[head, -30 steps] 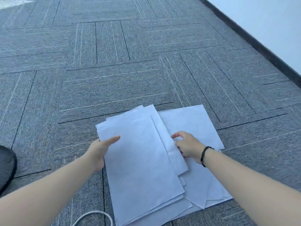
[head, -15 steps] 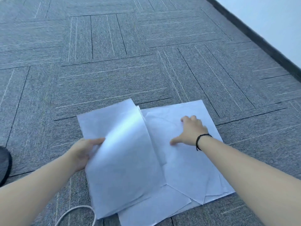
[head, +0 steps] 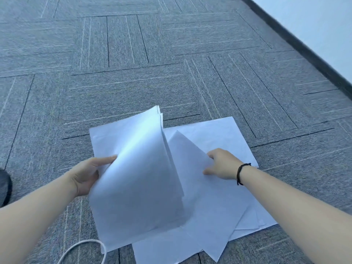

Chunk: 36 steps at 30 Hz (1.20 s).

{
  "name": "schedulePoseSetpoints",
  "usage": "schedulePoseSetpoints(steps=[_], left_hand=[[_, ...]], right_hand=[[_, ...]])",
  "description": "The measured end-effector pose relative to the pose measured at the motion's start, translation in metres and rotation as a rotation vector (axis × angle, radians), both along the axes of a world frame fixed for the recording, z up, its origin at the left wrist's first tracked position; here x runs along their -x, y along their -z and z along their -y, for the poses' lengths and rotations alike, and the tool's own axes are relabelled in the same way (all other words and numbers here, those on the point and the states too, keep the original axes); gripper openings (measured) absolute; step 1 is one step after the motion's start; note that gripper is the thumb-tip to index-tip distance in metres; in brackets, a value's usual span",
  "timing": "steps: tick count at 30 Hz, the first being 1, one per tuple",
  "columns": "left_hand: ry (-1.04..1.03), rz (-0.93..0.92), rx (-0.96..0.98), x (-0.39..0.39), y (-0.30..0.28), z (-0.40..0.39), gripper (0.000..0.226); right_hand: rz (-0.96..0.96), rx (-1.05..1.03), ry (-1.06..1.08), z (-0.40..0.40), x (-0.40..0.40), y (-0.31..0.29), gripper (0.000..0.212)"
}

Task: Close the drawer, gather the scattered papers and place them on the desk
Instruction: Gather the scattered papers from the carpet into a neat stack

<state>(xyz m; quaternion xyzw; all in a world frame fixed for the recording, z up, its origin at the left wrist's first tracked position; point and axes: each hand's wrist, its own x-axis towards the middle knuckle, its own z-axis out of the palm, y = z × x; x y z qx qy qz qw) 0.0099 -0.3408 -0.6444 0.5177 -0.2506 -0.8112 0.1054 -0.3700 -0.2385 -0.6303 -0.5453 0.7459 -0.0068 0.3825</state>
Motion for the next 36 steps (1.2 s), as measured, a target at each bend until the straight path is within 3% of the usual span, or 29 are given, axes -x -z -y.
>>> schedulePoseSetpoints(steps=[5,7,10,14,15,18,21,24,28,30,33,36], left_hand=[[0.025,-0.008,-0.054,-0.006,0.002,-0.004,0.088],[0.005,-0.020,-0.047,0.005,0.003,-0.008,0.080],[-0.097,0.036,0.014,0.020,0.007,-0.012,0.057],[-0.178,0.095,0.101,0.034,0.011,-0.023,0.043],[-0.184,0.114,0.122,0.036,0.013,-0.026,0.043],[-0.199,0.176,0.171,0.041,0.015,-0.031,0.053],[-0.216,0.205,0.192,0.043,0.013,-0.033,0.048],[-0.222,0.187,0.185,0.042,0.010,-0.031,0.050],[-0.230,0.174,0.142,0.040,0.011,-0.028,0.036],[-0.236,0.169,0.114,0.038,0.013,-0.026,0.035],[-0.243,0.174,0.095,0.032,0.015,-0.025,0.044],[-0.224,0.185,0.107,0.027,0.015,-0.022,0.050]], right_hand=[[-0.244,0.021,-0.249,0.014,-0.015,-0.008,0.018],[-0.391,0.075,-0.297,0.032,-0.013,-0.016,0.032],[-0.584,0.193,-0.372,0.066,-0.006,-0.021,0.032],[-0.501,0.125,-0.323,0.112,0.007,-0.015,0.005],[-0.454,0.095,-0.295,0.120,0.010,-0.012,0.008],[-0.400,-0.001,-0.338,0.131,0.015,-0.005,0.036],[-0.445,-0.024,-0.393,0.128,0.016,0.000,0.057],[-0.450,0.008,-0.348,0.127,0.018,0.001,0.061],[-0.409,-0.008,-0.251,0.117,0.025,0.002,0.096],[-0.417,-0.010,-0.249,0.107,0.031,0.002,0.080],[-0.286,0.023,-0.152,0.091,0.038,-0.007,0.027],[-0.073,-0.010,0.042,0.062,0.041,-0.012,0.022]])
